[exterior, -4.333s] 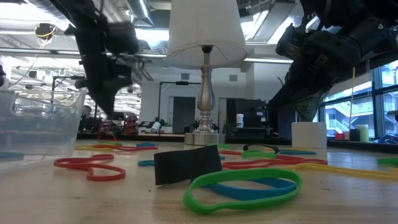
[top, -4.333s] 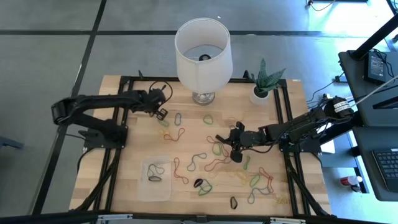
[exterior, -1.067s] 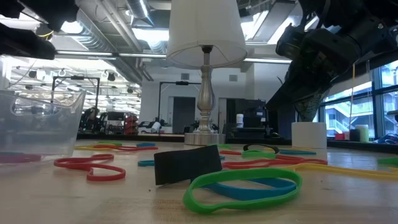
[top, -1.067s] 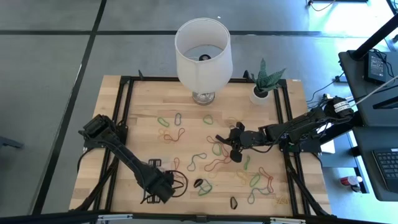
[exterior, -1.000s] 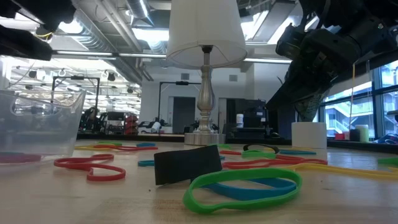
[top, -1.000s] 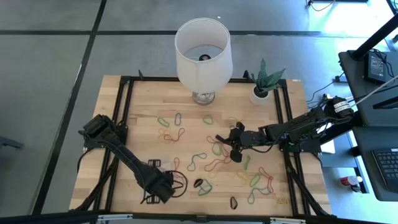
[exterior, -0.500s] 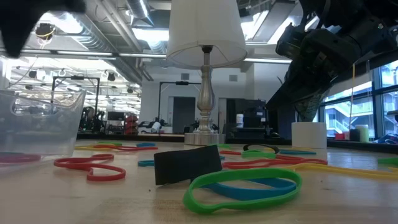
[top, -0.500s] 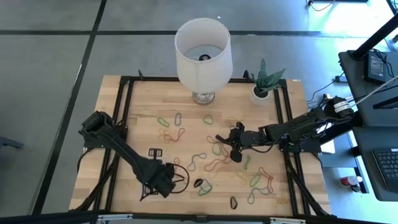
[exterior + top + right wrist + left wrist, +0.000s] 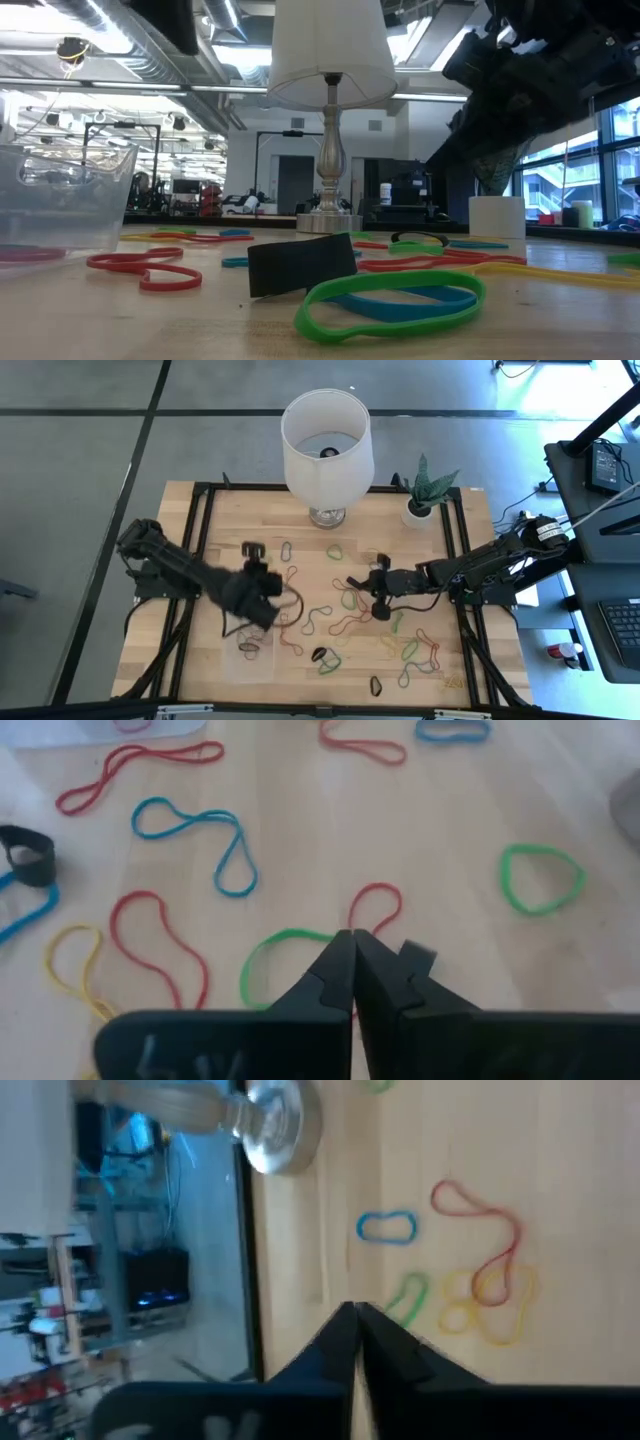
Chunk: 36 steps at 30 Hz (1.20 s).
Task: Pick and place rubber bands into bin
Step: Put the green rubber band into the transparent bin
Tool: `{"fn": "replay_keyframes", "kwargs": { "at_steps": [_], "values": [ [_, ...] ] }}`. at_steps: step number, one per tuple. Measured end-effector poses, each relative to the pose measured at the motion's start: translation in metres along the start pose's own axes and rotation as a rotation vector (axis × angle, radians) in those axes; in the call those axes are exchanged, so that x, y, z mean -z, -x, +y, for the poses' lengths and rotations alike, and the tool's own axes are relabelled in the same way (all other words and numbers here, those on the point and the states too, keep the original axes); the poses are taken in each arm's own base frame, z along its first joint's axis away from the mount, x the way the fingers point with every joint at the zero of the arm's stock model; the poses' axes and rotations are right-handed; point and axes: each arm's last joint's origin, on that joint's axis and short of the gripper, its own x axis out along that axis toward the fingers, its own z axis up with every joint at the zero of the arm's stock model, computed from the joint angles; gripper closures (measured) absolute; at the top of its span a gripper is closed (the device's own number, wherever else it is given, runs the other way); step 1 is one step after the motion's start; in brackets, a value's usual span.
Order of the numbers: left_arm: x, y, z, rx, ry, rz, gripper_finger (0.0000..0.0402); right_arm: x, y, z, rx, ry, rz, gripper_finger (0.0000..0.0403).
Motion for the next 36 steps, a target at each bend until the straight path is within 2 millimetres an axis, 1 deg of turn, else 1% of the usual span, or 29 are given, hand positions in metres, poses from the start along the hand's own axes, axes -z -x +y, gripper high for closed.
{"fn": "replay_keyframes", "kwargs": {
  "at_steps": [3,6,8,10,12,14,18,20,23,25,27,30,32,34,36],
  "values": [
    [0.012,-0.033,0.017,0.009,-0.010,0.081,0.0398,-0.003,-0.001,-0.005,0.022,0.055,-0.024,0.0395],
    [0.030,-0.071,0.033,0.110,0.029,0.118,0.0400,-0.005,-0.003,-0.013,0.049,0.107,-0.026,0.0395],
    [0.043,-0.096,0.040,0.197,0.060,0.094,0.0400,-0.006,-0.005,-0.019,0.072,0.130,-0.028,0.0395],
    [0.055,-0.115,0.049,0.258,0.097,0.029,0.0400,-0.007,-0.006,-0.027,0.097,0.137,-0.023,0.0395],
    [0.067,-0.128,0.061,0.302,0.138,-0.046,0.0400,-0.008,-0.007,-0.034,0.122,0.126,-0.020,0.0395],
    [0.077,-0.138,0.075,0.344,0.195,-0.102,0.0400,-0.008,-0.009,-0.042,0.149,0.108,-0.016,0.0395],
    [0.095,-0.144,0.100,0.431,0.360,-0.152,0.0399,-0.009,-0.010,-0.053,0.185,0.081,-0.018,0.0395],
    [0.102,-0.144,0.108,0.438,0.452,-0.152,0.0400,-0.010,-0.010,-0.057,0.198,0.050,-0.019,0.0395],
    [0.109,-0.140,0.114,0.425,0.535,-0.150,0.0400,-0.015,-0.004,-0.065,0.218,-0.074,-0.059,0.0395],
    [0.111,-0.137,0.115,0.416,0.551,-0.160,0.0399,-0.023,0.007,-0.072,0.231,-0.154,-0.121,0.0395],
    [0.113,-0.133,0.116,0.410,0.557,-0.175,0.0399,-0.032,0.021,-0.077,0.238,-0.206,-0.196,0.0395],
    [0.114,-0.126,0.117,0.406,0.575,-0.203,0.0400,-0.046,0.047,-0.082,0.239,-0.237,-0.319,0.0395],
    [0.115,-0.121,0.117,0.403,0.597,-0.217,0.0399,-0.051,0.062,-0.083,0.234,-0.260,-0.384,0.0395],
    [0.116,-0.117,0.117,0.402,0.632,-0.229,0.0398,-0.054,0.075,-0.085,0.231,-0.305,-0.396,0.0395],
    [0.118,-0.113,0.117,0.403,0.665,-0.241,0.0397,-0.057,0.085,-0.087,0.239,-0.343,-0.343,0.0396]
  ]
}}
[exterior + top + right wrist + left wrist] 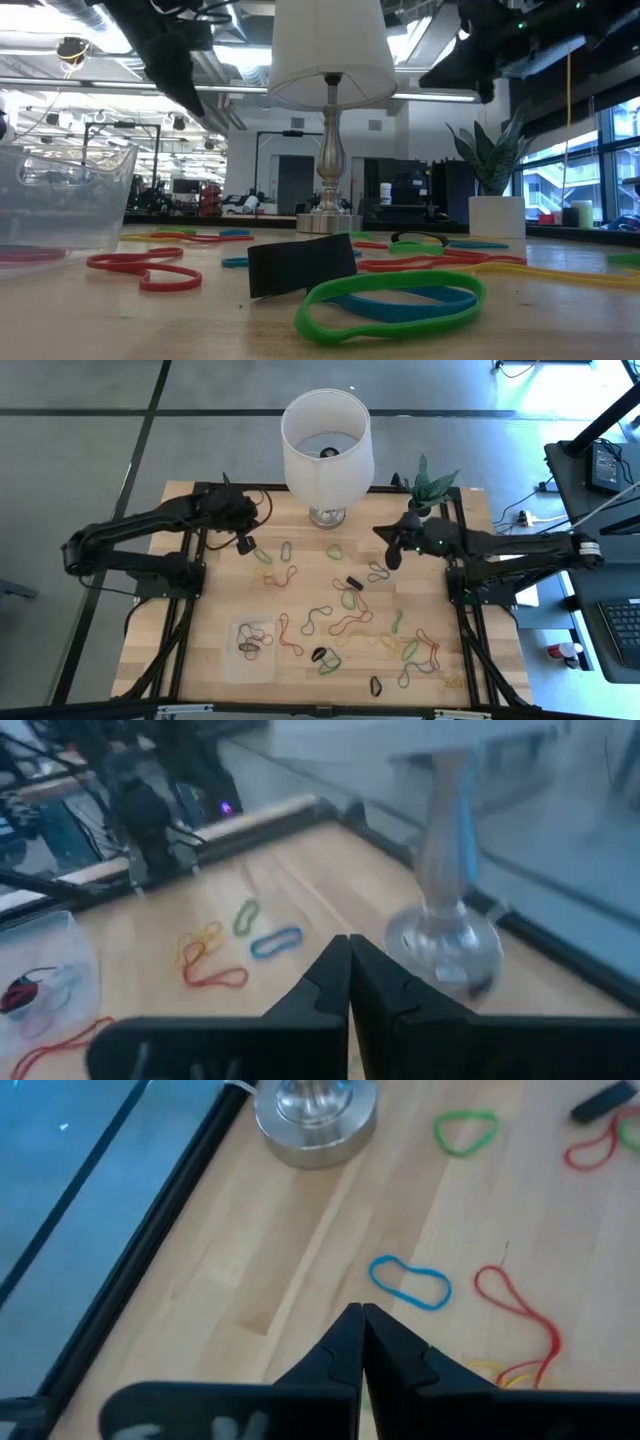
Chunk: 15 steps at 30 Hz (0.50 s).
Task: Pick and place rubber bands into bin
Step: Put the green rubber band into the transparent bin
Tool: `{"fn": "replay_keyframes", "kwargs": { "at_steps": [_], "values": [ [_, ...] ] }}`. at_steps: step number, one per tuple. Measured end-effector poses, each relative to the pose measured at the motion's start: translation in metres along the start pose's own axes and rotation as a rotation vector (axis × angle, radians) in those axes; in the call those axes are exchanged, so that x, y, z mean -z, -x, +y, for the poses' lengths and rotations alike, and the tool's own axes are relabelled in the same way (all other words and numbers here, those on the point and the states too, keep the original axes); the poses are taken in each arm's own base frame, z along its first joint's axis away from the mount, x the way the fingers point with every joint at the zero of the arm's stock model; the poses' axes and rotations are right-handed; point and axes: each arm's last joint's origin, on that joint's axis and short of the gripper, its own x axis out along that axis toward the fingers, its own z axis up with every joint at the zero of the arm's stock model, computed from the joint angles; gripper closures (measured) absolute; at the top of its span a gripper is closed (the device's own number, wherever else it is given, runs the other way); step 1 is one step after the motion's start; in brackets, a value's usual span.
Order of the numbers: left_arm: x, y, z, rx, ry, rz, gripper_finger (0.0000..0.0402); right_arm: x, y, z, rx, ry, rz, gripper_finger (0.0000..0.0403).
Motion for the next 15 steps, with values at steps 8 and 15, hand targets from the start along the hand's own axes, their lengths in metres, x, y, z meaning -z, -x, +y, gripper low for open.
{"fn": "replay_keyframes", "kwargs": {
  "at_steps": [8,15],
  "values": [
    [0.001,0.015,0.000,-0.003,0.026,-0.066,0.0399,-0.018,0.017,-0.007,0.181,-0.030,0.440,0.0396],
    [0.002,0.016,0.002,-0.078,-0.083,-0.066,0.0400,-0.006,-0.003,-0.007,0.228,-0.103,0.658,0.0396]
  ]
}}
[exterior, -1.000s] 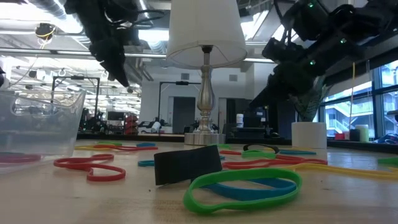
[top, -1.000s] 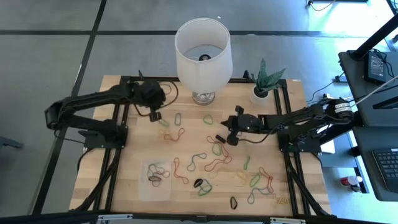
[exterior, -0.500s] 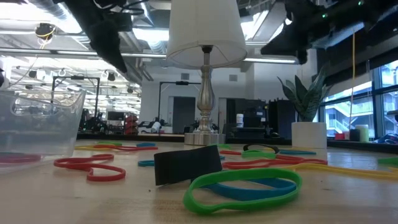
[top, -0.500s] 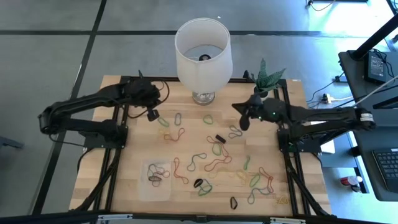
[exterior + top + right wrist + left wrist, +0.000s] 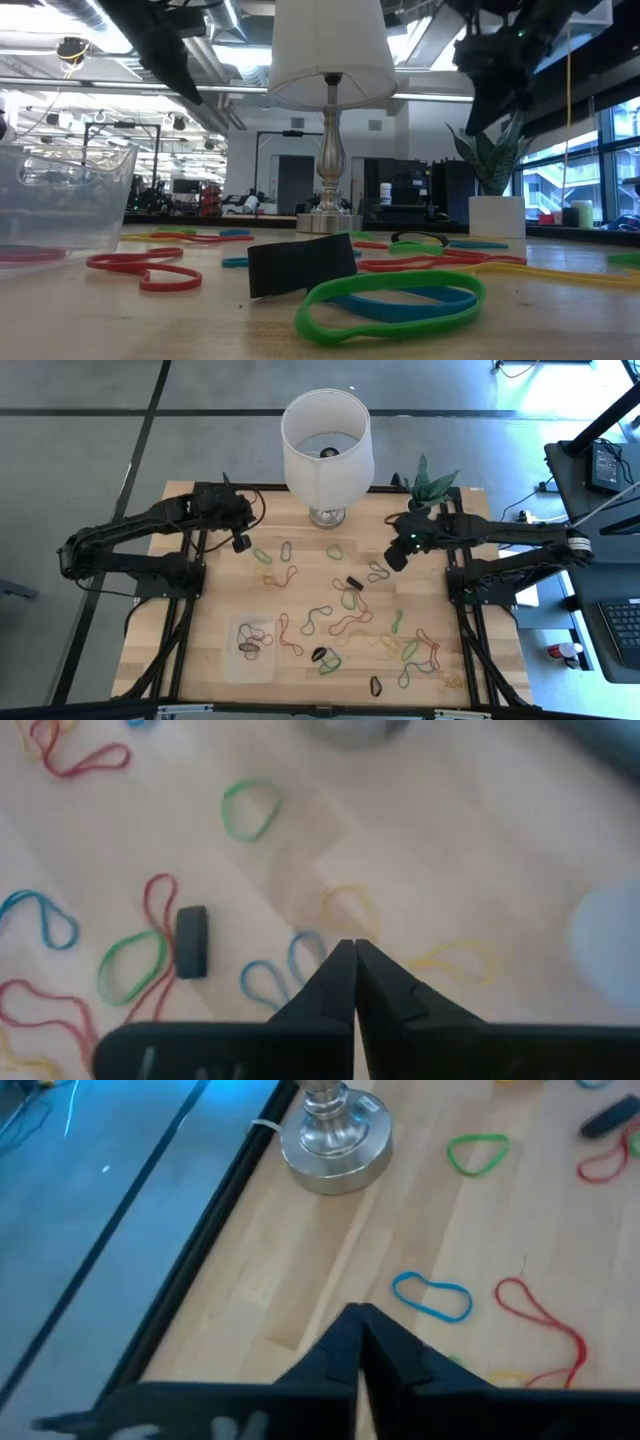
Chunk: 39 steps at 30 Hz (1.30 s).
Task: Pick and place rubber bands into bin
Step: Put the green rubber band into the transparent bin
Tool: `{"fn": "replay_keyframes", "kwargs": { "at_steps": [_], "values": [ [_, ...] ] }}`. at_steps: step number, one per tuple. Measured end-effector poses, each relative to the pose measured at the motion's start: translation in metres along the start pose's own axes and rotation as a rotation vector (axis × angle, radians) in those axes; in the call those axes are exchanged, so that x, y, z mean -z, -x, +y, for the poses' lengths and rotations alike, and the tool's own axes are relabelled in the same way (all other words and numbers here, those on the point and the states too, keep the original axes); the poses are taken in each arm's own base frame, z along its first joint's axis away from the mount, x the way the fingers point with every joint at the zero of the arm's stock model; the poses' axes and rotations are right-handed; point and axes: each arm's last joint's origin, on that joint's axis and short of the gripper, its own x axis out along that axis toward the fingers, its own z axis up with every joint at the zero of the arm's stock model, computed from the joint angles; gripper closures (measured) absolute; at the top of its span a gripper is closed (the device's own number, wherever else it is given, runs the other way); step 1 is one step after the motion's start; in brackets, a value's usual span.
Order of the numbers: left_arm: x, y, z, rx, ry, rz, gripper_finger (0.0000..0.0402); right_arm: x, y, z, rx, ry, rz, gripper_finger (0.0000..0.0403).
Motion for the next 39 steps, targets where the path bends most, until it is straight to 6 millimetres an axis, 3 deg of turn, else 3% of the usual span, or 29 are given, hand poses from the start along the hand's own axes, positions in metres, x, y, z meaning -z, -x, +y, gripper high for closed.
{"fn": "replay_keyframes", "kwargs": {
  "at_steps": [6,12,16,20,28,39],
  "values": [
    [0.000,0.000,0.001,-0.024,-0.074,0.005,0.0400,0.003,-0.025,0.009,0.015,-0.220,0.123,0.0396],
    [0.002,-0.002,0.010,-0.047,-0.260,0.026,0.0400,0.015,-0.040,0.029,0.055,-0.487,0.202,0.0400],
    [0.008,-0.003,0.020,0.061,-0.305,0.027,0.0400,0.028,-0.046,0.045,0.088,-0.592,0.253,0.0401],
    [0.015,-0.003,0.025,0.156,-0.238,0.058,0.0400,0.044,-0.047,0.058,0.112,-0.642,0.342,0.0401],
    [0.018,-0.003,0.026,0.168,-0.119,0.085,0.0400,0.078,-0.038,0.076,0.219,-0.633,0.439,0.0395],
    [0.018,-0.003,0.026,0.158,0.089,0.100,0.0400,0.111,-0.034,0.099,0.264,-0.675,0.445,0.0327]
  ]
}}
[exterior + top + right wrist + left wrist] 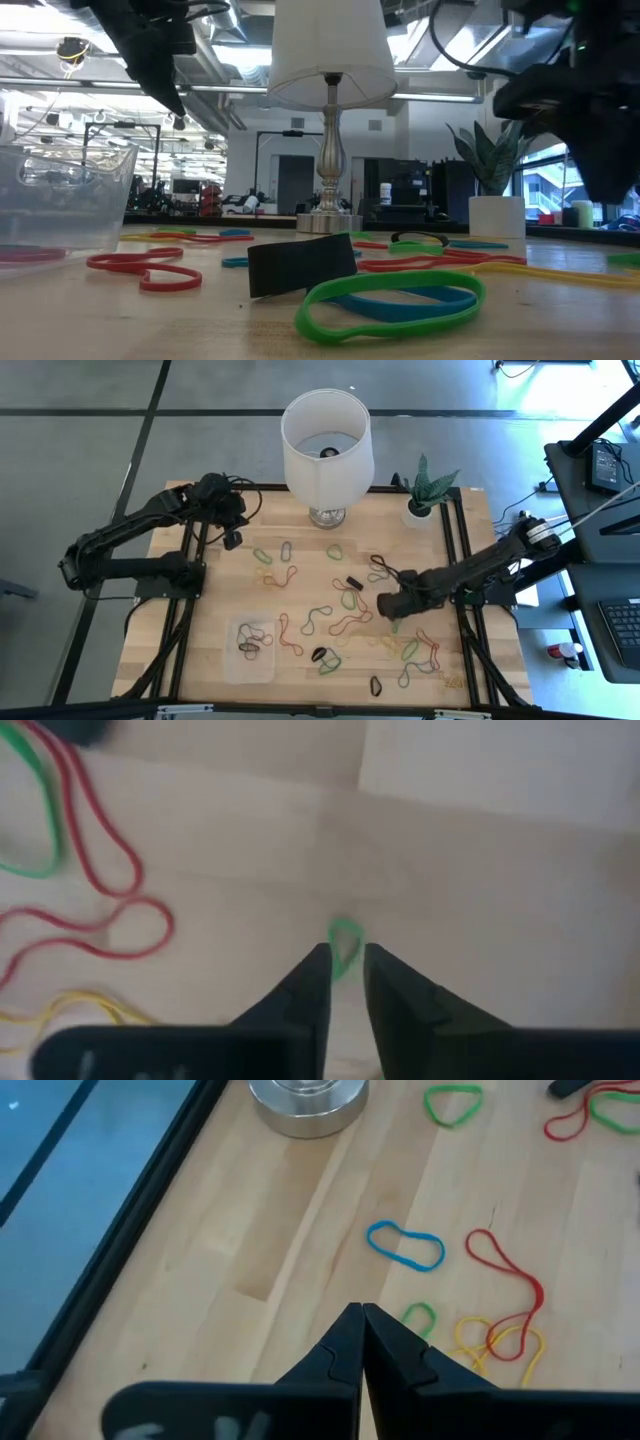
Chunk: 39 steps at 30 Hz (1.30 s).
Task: Pick and place rubber bands into bin
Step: Put the green rubber band into the transparent bin
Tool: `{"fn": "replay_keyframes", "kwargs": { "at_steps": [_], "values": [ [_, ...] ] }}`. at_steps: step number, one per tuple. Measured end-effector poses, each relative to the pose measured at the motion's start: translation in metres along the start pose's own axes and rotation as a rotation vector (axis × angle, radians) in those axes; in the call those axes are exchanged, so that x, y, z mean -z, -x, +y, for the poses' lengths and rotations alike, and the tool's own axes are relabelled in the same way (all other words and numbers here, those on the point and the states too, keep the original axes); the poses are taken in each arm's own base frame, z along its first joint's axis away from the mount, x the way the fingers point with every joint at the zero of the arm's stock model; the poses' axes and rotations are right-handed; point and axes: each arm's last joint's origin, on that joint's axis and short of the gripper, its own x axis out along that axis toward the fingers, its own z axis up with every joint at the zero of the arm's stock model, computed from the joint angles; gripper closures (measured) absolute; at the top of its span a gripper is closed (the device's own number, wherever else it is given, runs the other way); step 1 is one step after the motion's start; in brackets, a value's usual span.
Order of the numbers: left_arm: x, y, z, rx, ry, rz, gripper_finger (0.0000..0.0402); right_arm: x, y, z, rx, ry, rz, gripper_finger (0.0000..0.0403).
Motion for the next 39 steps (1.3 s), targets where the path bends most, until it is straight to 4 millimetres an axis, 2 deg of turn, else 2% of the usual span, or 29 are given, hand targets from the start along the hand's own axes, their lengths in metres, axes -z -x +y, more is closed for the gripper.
{"fn": "replay_keyframes", "kwargs": {
  "at_steps": [6,11,20,22,24,27,28,33,36,39],
  "values": [
    [0.000,0.000,0.000,0.000,0.000,0.000,0.0397,0.018,-0.009,0.001,0.004,-0.062,0.002,0.0284],
    [0.000,0.000,0.000,0.001,-0.001,0.000,0.0400,0.027,-0.026,0.002,0.071,-0.087,-0.024,0.0268],
    [-0.001,0.000,-0.004,0.134,-0.051,-0.034,0.0400,0.033,-0.061,0.015,0.110,-0.112,-0.055,0.0268],
    [-0.001,0.000,-0.004,0.146,-0.053,-0.037,0.0399,0.033,-0.062,0.015,0.111,-0.112,-0.055,0.0279],
    [-0.001,0.000,-0.004,0.147,-0.053,-0.037,0.0399,0.034,-0.060,0.019,0.103,-0.107,-0.052,0.0309],
    [-0.001,0.000,-0.005,0.161,-0.054,-0.040,0.0400,0.036,-0.048,0.026,0.096,-0.057,-0.070,0.0378],
    [-0.001,0.000,-0.005,0.169,-0.055,-0.042,0.0400,0.035,-0.040,0.029,0.089,-0.030,-0.092,0.0389],
    [-0.001,0.001,-0.007,0.205,-0.063,-0.051,0.0399,0.024,0.011,0.054,-0.017,0.156,-0.268,0.0396],
    [-0.002,0.000,-0.008,0.209,-0.118,-0.055,0.0400,0.013,0.045,0.078,-0.098,0.342,-0.356,0.0399],
    [-0.002,0.000,-0.011,0.217,-0.154,-0.057,0.0399,-0.003,0.069,0.102,-0.166,0.537,-0.402,0.0400]
  ]
}}
